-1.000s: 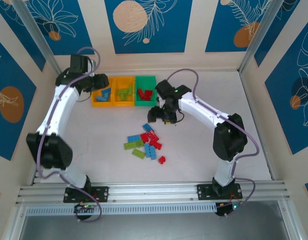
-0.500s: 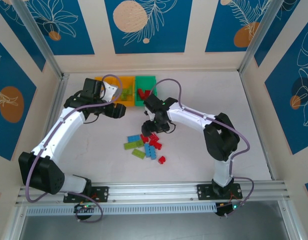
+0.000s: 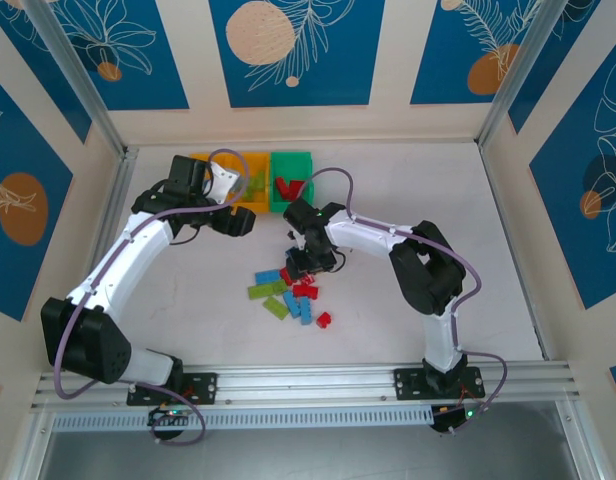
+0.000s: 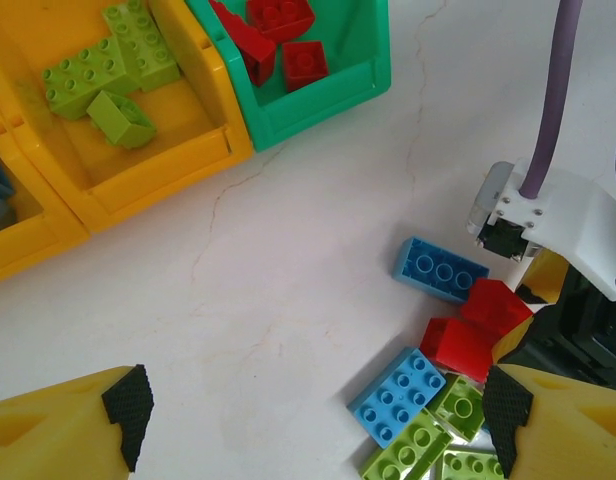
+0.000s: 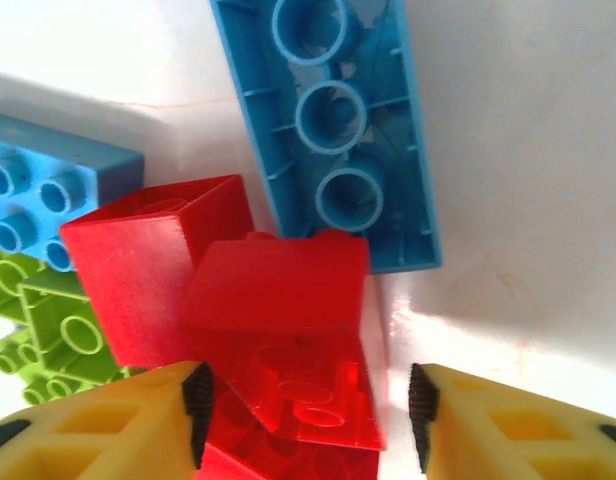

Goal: Sort the legos into containers by color

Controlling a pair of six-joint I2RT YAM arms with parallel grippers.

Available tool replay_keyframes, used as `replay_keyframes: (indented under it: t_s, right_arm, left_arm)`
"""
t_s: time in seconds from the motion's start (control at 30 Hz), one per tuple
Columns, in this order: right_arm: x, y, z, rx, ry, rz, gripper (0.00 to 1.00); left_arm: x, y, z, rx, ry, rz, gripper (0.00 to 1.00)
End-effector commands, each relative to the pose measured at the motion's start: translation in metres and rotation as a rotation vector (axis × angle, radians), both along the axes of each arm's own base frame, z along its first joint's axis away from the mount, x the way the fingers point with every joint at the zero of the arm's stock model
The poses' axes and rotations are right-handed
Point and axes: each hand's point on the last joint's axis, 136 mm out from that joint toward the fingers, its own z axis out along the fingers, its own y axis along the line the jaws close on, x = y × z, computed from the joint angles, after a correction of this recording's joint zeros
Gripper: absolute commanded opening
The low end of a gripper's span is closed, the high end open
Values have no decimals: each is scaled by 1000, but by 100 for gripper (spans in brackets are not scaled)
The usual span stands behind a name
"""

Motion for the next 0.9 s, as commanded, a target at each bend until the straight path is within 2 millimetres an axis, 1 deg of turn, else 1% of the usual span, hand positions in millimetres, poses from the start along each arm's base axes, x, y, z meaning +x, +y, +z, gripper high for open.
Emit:
replay_keyframes:
  t_s: [0.0, 0.07, 0.13, 0.23, 0.3, 0.37, 0.5, 0.53, 0.6, 0.67, 0.73, 0.83, 0.87]
  right_arm:
    - [5, -17, -16, -120, -8, -25, 60]
    - [6, -17, -17, -122, -11, -30, 52]
    - [7, -16, -16, -117, -23, -33, 42]
    - [11, -16, -3, -104, -59, -49, 31]
    - [14, -14, 12, -73, -87, -58, 28]
    - [21, -13, 30, -40, -119, -82, 28]
    - [44, -9, 77, 21, -217, -124, 29]
    - [53, -5, 90, 44, -250, -130, 29]
    - [71, 1, 109, 85, -296, -146, 29]
    - [95, 7, 121, 114, -335, -171, 29]
    - [127, 14, 133, 145, -379, -202, 30]
    - [174, 22, 134, 161, -403, -238, 30]
    - [187, 25, 133, 168, -411, -244, 30]
  left_arm:
    - [1, -7, -1, -10, -7, -32, 87]
    - [2, -8, 0, -12, -9, -29, 88]
    - [2, -7, 0, -10, -11, -30, 88]
    - [1, -6, -2, -2, -10, -33, 88]
    - [0, -6, -4, 2, -5, -38, 88]
    - [0, -6, -6, 5, -5, -41, 88]
    - [2, -4, -7, 17, -10, -35, 88]
    - [2, -4, -7, 19, -12, -31, 88]
    - [3, -3, -6, 21, -15, -27, 88]
    - [3, -3, -5, 18, -16, -23, 88]
    - [3, -4, -4, 7, -14, -17, 89]
    - [3, -4, -2, -6, -11, -2, 89]
    - [3, -4, -1, -8, -11, 3, 89]
